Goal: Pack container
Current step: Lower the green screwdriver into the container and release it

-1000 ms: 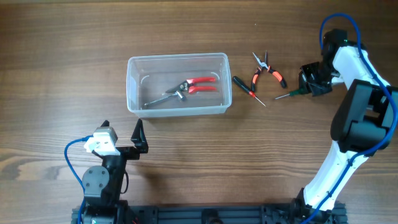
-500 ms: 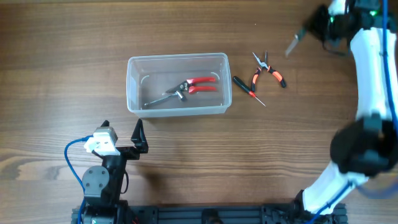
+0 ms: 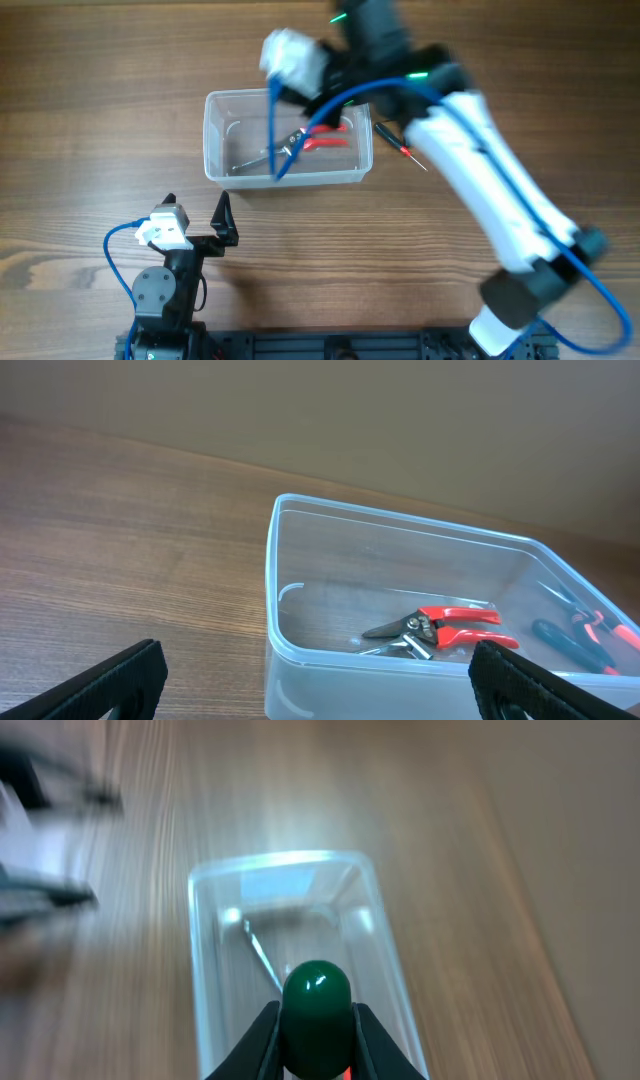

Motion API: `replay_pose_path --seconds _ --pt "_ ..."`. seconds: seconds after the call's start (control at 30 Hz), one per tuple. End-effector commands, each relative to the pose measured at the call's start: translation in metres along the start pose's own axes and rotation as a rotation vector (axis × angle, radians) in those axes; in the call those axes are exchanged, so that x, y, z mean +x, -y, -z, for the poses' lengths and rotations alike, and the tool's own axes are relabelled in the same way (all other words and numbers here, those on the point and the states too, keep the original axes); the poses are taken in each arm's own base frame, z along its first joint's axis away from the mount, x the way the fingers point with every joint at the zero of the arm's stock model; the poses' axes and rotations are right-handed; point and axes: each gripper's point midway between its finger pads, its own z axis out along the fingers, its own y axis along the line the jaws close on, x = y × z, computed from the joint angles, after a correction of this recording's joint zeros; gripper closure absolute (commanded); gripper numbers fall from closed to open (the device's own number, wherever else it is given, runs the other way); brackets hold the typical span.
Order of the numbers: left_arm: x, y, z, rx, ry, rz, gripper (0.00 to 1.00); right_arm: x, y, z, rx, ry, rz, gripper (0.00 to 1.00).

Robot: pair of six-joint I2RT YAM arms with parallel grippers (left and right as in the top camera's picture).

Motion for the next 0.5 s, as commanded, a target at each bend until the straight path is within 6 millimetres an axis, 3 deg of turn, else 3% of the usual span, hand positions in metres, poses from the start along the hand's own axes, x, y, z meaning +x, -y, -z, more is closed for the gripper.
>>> replay_pose_path --seconds 0.0,0.1,0.17,0.27,0.33,0.37,0.4,0.43,0.47 --pt "0.001 -0.002 0.0 -0.009 -0.001 0.01 0.0 0.073 0.009 -0.062 0.005 -0.292 0.176 0.96" --pt "0.002 -0.002 0.0 -0.009 -0.002 0.01 0.0 0.126 -0.005 -0.091 -0.07 -0.47 0.126 0.96" --pt "0.001 -0.002 0.0 -0.009 -0.001 0.01 0.0 0.148 -0.015 -0.097 -0.119 -0.55 0.107 0.96" --pt "0.001 -0.002 0.0 -0.009 -0.001 0.01 0.0 0.164 -0.024 -0.105 -0.151 -0.595 0.061 0.96" --pt "0.001 -0.002 0.0 -0.009 -0.001 0.01 0.0 0.167 -0.025 -0.108 -0.148 -0.6 0.022 0.9" --pt "0.002 -0.002 0.0 -0.009 -0.002 0.01 0.0 0.166 -0.025 -0.108 -0.145 -0.601 0.012 0.6" --pt "0.001 -0.002 0.0 -0.009 -0.001 0.01 0.0 0.165 -0.024 -0.109 -0.132 -0.598 -0.007 0.5" --pt "0.001 -0.002 0.0 -0.009 -0.001 0.01 0.0 0.162 -0.021 -0.108 -0.104 -0.598 -0.036 0.26" --pt "0.001 -0.002 0.0 -0.009 -0.001 0.01 0.0 0.16 -0.016 -0.106 -0.067 -0.603 -0.067 0.24"
